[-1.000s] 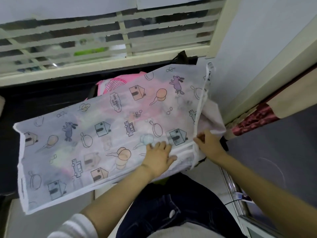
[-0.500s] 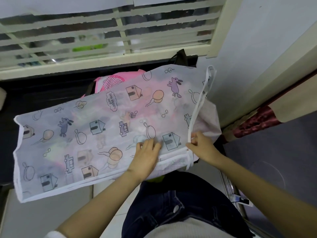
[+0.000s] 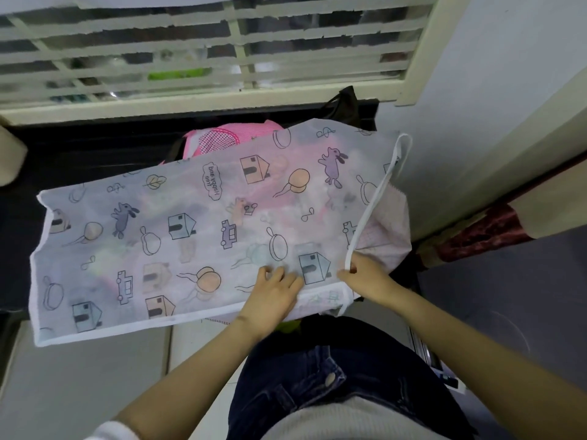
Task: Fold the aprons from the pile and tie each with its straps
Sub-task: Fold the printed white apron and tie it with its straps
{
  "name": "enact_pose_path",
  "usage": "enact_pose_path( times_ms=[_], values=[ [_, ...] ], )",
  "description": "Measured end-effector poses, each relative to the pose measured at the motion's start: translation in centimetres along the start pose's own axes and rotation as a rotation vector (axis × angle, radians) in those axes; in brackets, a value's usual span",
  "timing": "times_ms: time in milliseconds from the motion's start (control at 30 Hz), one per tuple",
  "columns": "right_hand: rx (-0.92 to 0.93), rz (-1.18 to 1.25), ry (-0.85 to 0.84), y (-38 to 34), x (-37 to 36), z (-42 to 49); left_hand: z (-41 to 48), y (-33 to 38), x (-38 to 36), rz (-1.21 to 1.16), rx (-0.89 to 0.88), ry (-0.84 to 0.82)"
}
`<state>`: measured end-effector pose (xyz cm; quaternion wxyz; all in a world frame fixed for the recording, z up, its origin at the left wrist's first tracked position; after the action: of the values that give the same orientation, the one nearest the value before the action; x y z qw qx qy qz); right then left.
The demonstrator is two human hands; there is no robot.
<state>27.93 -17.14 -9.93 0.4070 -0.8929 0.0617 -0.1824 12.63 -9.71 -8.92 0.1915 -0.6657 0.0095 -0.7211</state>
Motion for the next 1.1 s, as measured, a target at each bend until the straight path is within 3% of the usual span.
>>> enact_pose_path(
  times_ms=[533,733,833,967,1033,1100],
  values=[
    [0.103,-0.180,0.236,-0.4,1.8,1.6,0.3,0.6,-2.2,0.047,0.013,-0.217],
    [0.128,0.083,0.190,-2.0,2.7,1.8,1.1,0.8,-1.8,0.022,0.053,-0.153],
    [0.219,0.090,0.242,-4.2,5.2,2.0,2.7,1.4,-1.0,-0.054,0.084,-0.107],
    [0.204,0.139,0.276,-5.3,8.5,3.1,6.4,2.3,-0.2,-0.114,0.133,-0.120],
    [0.188,0.160,0.335,-5.2,9.4,3.2,7.6,2.7,-0.7,-0.124,0.152,-0.169],
    [0.285,-0.035,0.508,-5.6,10.1,2.2,8.1,3.0,-1.4,-0.121,0.160,-0.219]
  ],
)
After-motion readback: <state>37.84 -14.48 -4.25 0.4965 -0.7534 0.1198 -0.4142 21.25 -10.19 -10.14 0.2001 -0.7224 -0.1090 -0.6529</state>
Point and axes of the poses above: each hand's wrist, its own z-axis towards the middle knuckle, its own x-axis out of the back of the hand, y = z × x, the point moved 6 cm from there along z, towards the middle knuckle, and after that the axes turned 14 degrees about z, right-handed, at the moved point
